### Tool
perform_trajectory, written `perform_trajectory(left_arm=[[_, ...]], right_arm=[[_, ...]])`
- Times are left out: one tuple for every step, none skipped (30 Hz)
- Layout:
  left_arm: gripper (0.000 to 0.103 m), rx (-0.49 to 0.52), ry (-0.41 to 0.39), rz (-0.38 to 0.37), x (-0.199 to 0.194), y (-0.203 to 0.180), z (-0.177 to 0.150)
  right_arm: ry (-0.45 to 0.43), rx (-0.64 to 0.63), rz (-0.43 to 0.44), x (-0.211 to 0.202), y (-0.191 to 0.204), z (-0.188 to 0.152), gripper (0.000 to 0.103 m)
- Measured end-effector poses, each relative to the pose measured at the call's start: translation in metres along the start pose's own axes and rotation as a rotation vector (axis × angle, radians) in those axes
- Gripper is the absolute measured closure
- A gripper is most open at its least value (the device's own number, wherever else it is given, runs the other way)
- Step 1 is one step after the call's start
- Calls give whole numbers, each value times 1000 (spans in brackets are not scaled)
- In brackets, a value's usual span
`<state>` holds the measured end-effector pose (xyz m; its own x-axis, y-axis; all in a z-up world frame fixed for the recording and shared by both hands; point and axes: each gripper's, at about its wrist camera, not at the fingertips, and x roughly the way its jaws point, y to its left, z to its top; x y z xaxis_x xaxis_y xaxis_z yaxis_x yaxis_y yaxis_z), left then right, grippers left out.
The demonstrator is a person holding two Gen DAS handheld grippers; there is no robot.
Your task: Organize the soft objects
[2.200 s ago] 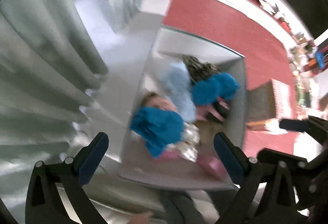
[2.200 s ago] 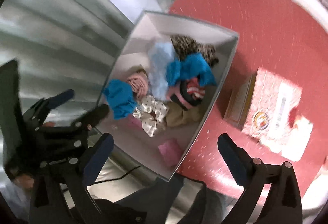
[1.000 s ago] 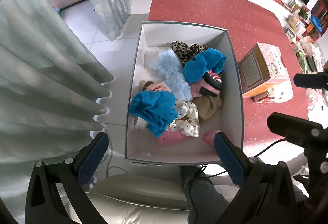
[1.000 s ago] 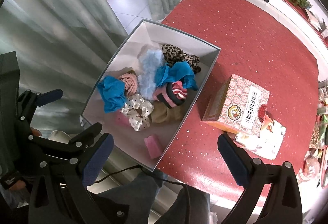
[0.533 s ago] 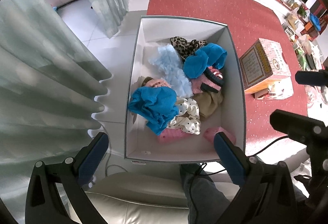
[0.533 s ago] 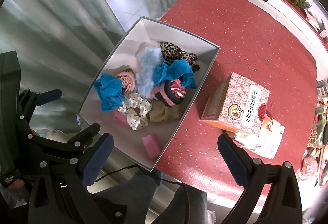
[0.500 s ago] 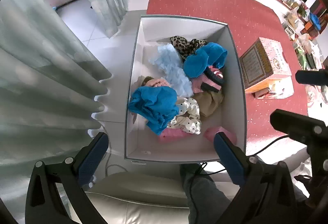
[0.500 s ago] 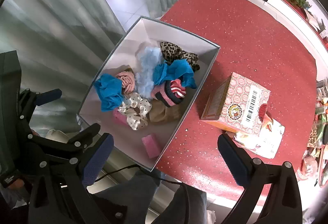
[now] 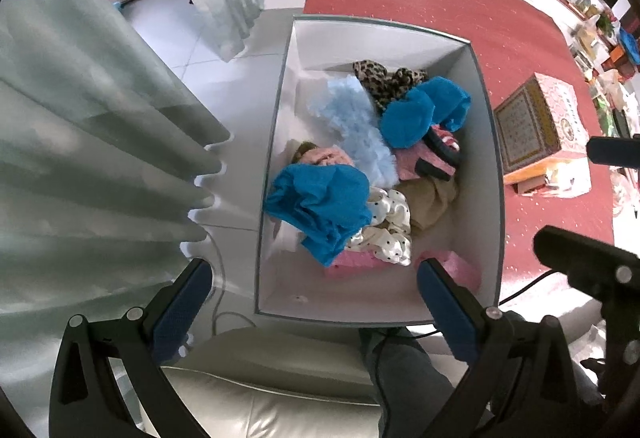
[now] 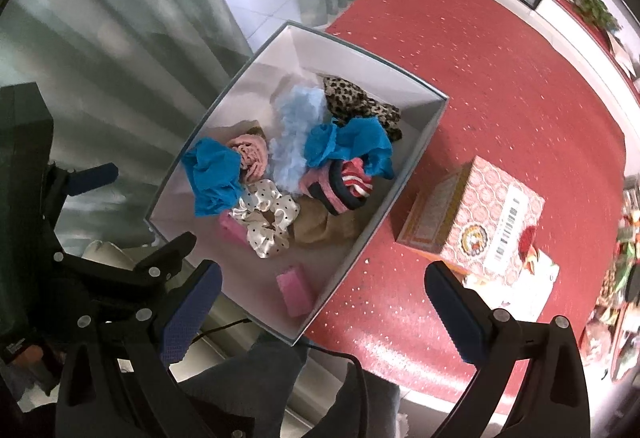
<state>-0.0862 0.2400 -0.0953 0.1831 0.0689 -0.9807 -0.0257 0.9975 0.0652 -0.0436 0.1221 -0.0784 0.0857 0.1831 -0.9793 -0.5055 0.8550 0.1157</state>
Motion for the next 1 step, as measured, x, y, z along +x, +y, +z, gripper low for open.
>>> perform_trajectory(left_arm=[[1, -2, -3, 4, 0, 0, 0]], right_arm=[[0, -12, 3, 0, 1, 1, 1]])
